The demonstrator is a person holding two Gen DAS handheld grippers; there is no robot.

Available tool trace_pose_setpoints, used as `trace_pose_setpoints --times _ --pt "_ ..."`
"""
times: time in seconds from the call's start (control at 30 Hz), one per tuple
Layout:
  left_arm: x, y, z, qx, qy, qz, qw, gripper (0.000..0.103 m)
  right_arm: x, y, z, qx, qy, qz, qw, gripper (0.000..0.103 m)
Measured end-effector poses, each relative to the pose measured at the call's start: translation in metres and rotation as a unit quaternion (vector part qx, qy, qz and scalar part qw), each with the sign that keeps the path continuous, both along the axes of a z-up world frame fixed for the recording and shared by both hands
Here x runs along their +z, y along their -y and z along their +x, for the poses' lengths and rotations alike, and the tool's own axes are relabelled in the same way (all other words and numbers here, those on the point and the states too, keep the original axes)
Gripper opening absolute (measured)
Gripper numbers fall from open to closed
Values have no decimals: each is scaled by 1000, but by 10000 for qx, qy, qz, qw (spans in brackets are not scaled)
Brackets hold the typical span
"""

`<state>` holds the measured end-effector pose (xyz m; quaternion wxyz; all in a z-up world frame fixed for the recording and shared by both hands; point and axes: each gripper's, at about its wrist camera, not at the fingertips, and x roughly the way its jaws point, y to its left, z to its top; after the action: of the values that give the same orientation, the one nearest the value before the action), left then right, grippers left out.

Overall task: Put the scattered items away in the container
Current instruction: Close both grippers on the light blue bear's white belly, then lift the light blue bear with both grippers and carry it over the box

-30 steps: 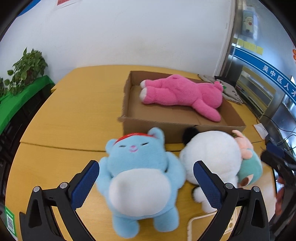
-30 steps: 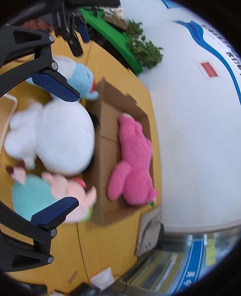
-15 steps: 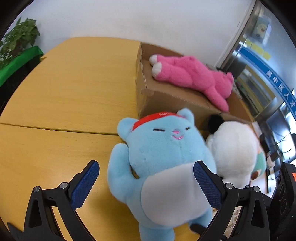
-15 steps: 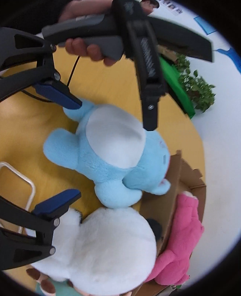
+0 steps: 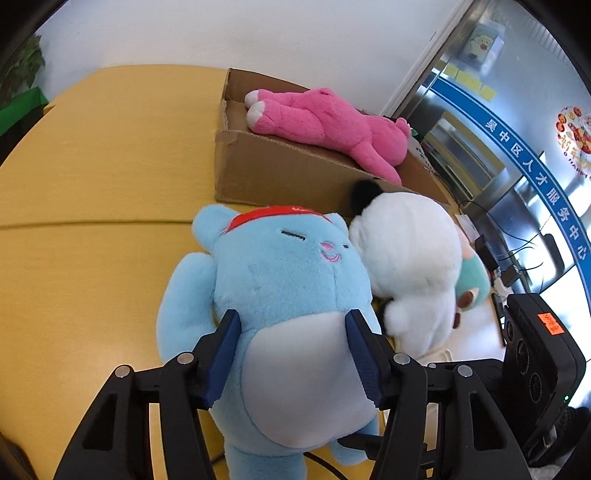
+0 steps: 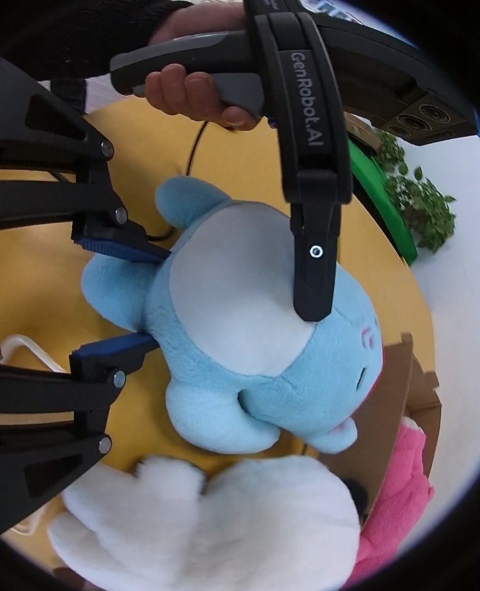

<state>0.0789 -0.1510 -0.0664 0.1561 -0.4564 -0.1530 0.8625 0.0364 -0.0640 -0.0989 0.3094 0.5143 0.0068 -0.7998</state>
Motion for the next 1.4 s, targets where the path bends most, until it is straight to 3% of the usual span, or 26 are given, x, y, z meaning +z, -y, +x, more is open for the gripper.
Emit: trace_pose_setpoints --times 0.1,0.17,0.23,0.27,0.43,0.5,0.57,0.63,0.73,0.83,1.0,1.07,1.1,1.2,1.4 --pt "3 10 12 110 -21 126 9999 62 2 -5 15 185 124 -80 9997 39" --pt "5 19 13 300 -14 164 9994 68 2 -9 17 168 201 -122 9996 45" --pt "7 34 15 583 -56 274 9979 79 4 -13 18 82 196 -137 9997 75" --pt "5 43 13 705 -27 376 9968 81 6 -16 17 26 182 -144 9997 79" --pt "-21 72 6 1086 464 439 9920 79 23 -47 3 -556 141 -495 9971 79" --pt "-35 73 0 1024 672 397 9917 71 27 -62 -8 -916 140 -596 9939 79" --pt "-45 70 -5 914 812 319 9920 59 20 -71 -23 -1349 262 -531 9891 78" --pt "-53 67 -8 804 892 285 9924 52 5 -71 -34 -1581 433 -421 9856 64" --pt "-55 66 -9 627 902 365 9933 34 -10 -68 -41 -1762 610 -479 9813 61" --pt "-52 61 -9 528 873 159 9947 32 -15 -66 -41 -1856 665 -521 9790 59" --pt "-53 59 -7 444 842 219 9952 30 -16 -58 -31 -1712 590 -349 9828 56" --pt "-51 54 -10 423 795 159 9958 28 -19 -48 -34 -1629 590 -193 9847 46" --pt "-50 51 -11 423 780 89 9960 28 -22 -43 -36 -1584 599 -122 9855 34" --pt "-44 46 -7 396 723 -137 9965 26 -25 -32 -42 -1510 567 81 9869 31" --pt "-26 36 0 396 565 -367 9969 24 -23 -37 -36 -1334 555 -72 9895 26"
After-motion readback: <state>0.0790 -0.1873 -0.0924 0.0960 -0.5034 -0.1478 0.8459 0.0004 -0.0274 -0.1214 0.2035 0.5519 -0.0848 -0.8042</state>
